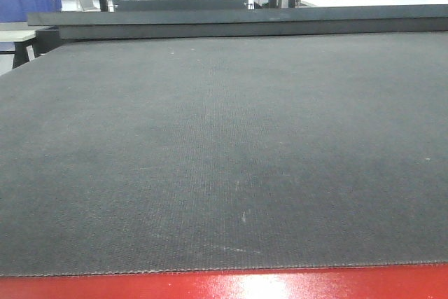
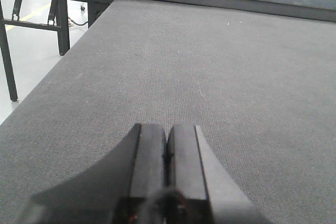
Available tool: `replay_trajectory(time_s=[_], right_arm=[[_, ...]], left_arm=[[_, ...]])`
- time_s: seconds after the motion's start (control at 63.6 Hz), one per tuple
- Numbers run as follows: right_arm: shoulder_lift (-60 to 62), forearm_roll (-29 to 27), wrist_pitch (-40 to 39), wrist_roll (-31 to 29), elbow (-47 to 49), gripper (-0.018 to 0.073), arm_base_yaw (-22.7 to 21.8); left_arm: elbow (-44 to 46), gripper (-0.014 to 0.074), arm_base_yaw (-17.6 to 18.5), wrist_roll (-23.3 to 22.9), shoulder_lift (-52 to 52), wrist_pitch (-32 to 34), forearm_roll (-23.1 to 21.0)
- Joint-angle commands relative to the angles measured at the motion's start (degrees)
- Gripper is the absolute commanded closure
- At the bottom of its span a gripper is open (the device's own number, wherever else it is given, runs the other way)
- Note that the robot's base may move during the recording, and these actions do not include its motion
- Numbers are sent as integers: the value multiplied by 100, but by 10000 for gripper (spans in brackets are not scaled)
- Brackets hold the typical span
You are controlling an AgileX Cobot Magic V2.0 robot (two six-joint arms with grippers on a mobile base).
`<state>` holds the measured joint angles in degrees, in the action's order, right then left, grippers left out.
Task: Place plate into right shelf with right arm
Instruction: 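Drive the base away from the table toward the steel shelf rack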
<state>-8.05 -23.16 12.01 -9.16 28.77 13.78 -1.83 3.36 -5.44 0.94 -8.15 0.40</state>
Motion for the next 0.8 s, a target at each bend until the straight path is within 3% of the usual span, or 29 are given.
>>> replay_trajectory(time_s=[0.0,0.786], right_arm=[[-60,-10,-579,-37,149,503,-29],[-60,-10,-585,-37,149,503,-17]], left_arm=[[-54,643,10,-34,32,513,1],[-54,643,10,-34,32,513,1]])
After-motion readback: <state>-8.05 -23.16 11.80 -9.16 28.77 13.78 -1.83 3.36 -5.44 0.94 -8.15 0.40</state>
